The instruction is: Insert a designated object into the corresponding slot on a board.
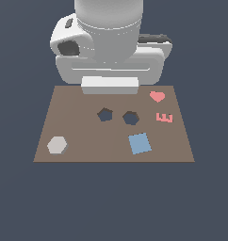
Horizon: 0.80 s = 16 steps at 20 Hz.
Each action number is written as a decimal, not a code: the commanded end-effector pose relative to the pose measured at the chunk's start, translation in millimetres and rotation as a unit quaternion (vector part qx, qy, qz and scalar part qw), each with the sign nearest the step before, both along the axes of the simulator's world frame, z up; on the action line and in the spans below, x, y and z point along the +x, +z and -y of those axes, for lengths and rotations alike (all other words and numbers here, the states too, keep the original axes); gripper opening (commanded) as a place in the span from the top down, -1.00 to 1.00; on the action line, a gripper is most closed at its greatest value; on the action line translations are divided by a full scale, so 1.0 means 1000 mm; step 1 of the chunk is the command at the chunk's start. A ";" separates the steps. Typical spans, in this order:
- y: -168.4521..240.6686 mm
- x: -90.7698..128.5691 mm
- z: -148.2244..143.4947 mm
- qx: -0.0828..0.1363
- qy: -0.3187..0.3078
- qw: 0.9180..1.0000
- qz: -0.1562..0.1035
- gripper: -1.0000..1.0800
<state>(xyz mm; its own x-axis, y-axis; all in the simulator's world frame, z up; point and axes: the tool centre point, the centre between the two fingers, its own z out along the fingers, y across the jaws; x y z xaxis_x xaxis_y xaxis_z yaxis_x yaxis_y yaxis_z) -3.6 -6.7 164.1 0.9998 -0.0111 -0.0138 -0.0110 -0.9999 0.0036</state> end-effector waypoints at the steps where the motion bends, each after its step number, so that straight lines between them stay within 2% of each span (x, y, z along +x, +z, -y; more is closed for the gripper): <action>1: 0.000 0.000 0.000 0.000 0.000 1.000 0.000 -0.92; 8: -0.004 0.002 0.007 0.000 0.011 1.000 0.000 -0.92; 16: -0.019 0.009 0.032 0.001 0.049 0.999 0.001 -0.92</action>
<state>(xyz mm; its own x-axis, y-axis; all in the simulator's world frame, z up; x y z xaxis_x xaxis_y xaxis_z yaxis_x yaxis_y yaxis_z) 3.6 -32.7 148.6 0.9975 0.0700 -0.0118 0.0700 -0.9975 0.0026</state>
